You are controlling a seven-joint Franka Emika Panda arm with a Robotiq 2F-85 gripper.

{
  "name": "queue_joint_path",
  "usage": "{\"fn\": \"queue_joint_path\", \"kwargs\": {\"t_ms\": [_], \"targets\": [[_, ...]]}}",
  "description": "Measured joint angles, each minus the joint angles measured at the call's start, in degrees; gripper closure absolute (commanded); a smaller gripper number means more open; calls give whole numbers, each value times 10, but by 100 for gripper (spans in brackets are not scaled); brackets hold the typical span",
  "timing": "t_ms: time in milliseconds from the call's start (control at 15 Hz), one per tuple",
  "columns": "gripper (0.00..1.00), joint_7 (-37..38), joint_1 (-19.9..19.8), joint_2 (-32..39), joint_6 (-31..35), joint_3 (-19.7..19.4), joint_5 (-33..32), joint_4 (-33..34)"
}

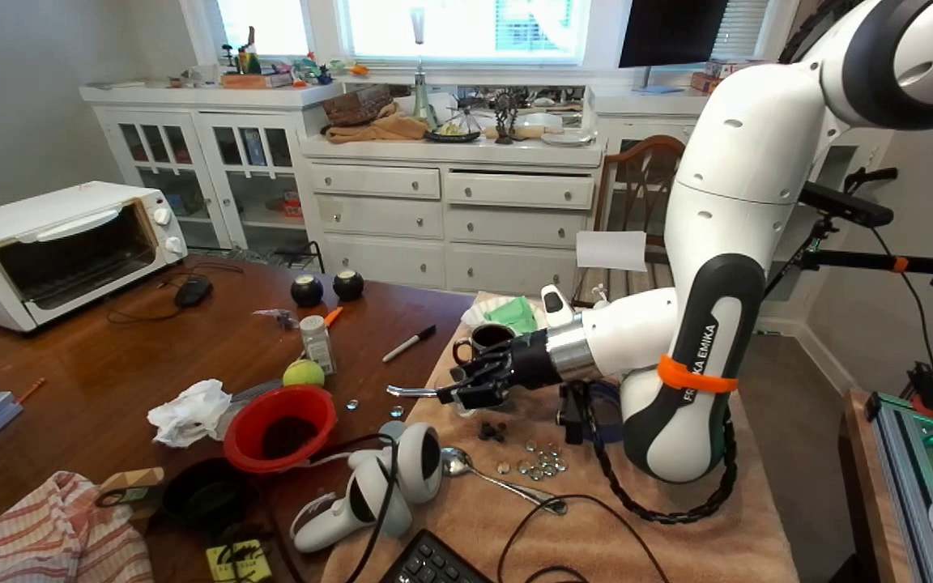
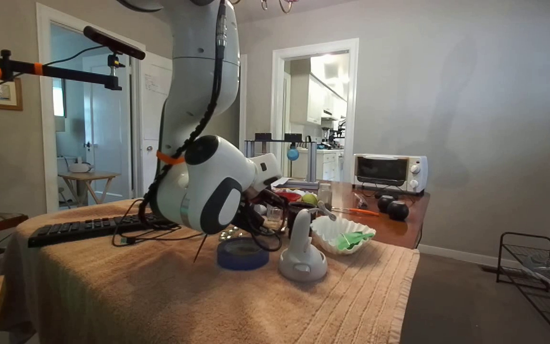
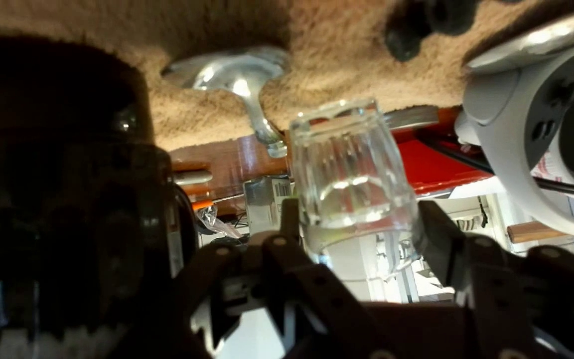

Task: Place the glass cup upright.

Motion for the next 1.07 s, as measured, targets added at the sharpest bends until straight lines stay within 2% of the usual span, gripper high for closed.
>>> {"fn": "queue_joint_path", "kwargs": {"t_ms": [467,533,667,867,1067], "targets": [[66,-2,0,6,-13,0,0,6],[40,-2,0,6,-13,0,0,6],[19,-2,0,6,-15,0,0,6],[0,-2,0,6,-16,0,0,6],[0,-3,0,6,-16,0,0,6]]}}
